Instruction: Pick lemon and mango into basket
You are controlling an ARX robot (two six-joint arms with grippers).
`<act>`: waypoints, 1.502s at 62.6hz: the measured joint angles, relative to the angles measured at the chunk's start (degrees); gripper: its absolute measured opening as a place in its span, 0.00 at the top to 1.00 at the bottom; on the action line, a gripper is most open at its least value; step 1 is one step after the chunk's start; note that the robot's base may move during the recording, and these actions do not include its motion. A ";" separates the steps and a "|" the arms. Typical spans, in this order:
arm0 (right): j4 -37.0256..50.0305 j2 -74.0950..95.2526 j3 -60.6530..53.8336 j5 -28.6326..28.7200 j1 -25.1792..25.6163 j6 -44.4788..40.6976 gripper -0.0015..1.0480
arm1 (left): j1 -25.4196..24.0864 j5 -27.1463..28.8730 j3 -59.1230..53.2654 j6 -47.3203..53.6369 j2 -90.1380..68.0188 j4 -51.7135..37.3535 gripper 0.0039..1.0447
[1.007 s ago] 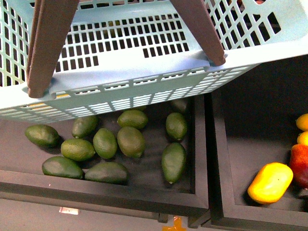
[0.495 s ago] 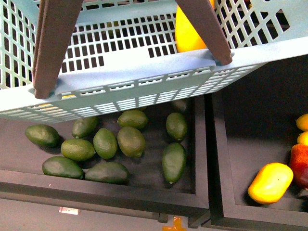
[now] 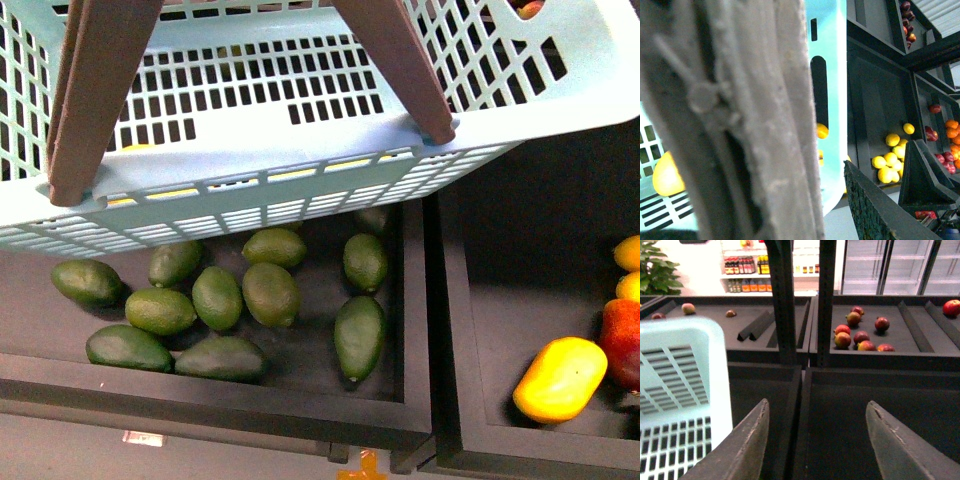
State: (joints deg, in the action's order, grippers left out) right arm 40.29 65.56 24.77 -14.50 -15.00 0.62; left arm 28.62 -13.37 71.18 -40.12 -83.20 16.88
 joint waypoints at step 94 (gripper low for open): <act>-19.04 -44.24 -23.78 14.49 14.82 -0.44 0.98 | 0.15 -0.11 0.00 -0.17 0.00 0.00 0.73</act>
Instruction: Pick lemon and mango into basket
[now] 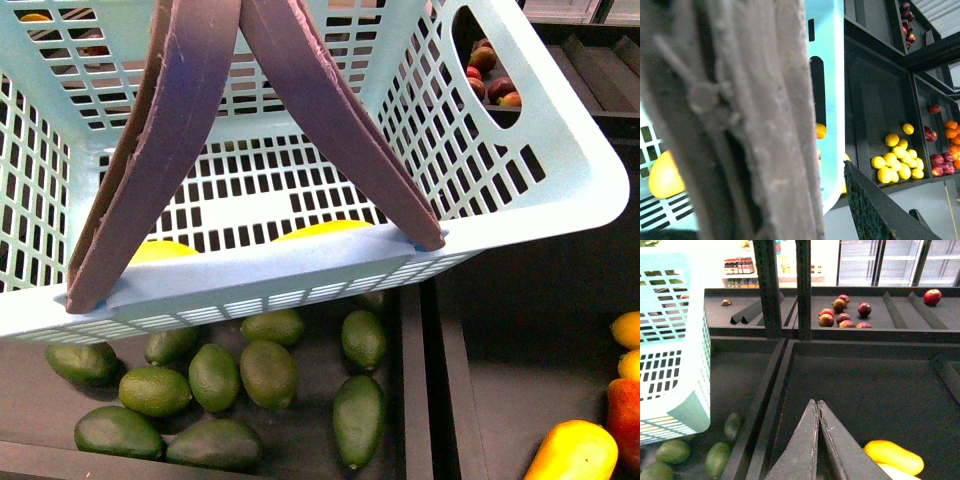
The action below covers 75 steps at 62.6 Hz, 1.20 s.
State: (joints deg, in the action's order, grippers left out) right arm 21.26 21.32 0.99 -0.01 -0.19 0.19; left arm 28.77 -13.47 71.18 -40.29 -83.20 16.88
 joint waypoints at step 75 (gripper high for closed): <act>-21.18 -20.96 0.00 -0.07 0.00 -0.04 0.72 | 0.00 -0.02 0.00 0.04 -0.02 0.00 0.73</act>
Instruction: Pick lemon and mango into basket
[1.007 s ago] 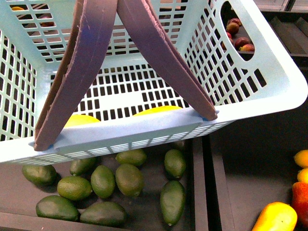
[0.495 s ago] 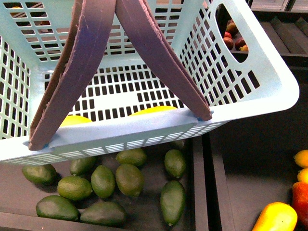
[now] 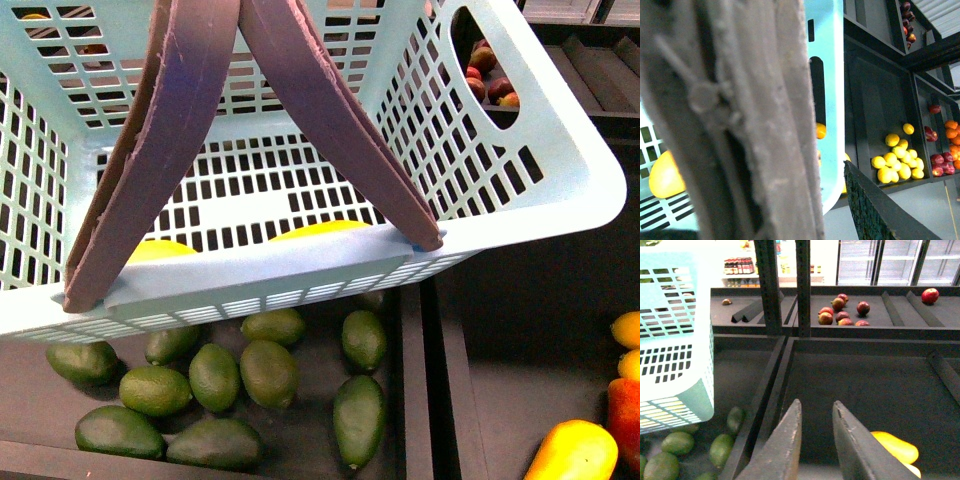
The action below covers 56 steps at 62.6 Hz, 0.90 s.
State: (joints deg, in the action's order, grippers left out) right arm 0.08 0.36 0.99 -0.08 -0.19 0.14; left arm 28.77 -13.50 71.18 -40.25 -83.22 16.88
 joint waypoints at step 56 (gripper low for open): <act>-0.20 -0.09 0.00 -0.07 0.00 0.02 0.08 | 0.17 0.02 0.00 -0.07 0.02 0.00 0.73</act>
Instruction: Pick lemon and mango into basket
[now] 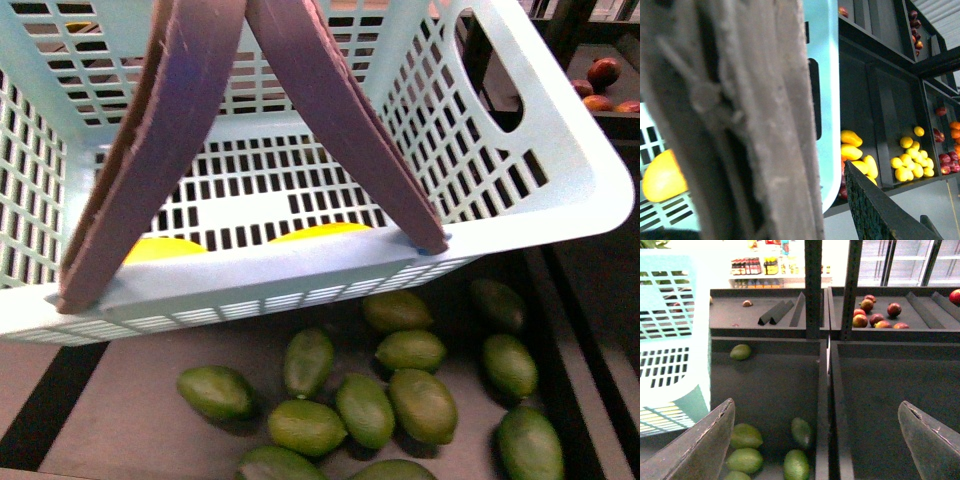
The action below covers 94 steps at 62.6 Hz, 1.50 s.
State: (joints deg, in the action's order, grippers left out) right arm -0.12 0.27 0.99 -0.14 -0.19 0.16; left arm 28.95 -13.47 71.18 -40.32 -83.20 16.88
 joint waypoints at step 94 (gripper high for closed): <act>0.04 -0.04 -0.02 0.00 0.13 0.00 0.08 | -8.59 27.71 16.20 -6.82 -30.84 -17.22 0.73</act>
State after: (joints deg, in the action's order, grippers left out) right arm -0.08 0.23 0.97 -0.14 -0.05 0.16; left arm 20.36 14.24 87.37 -47.13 -114.04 -0.34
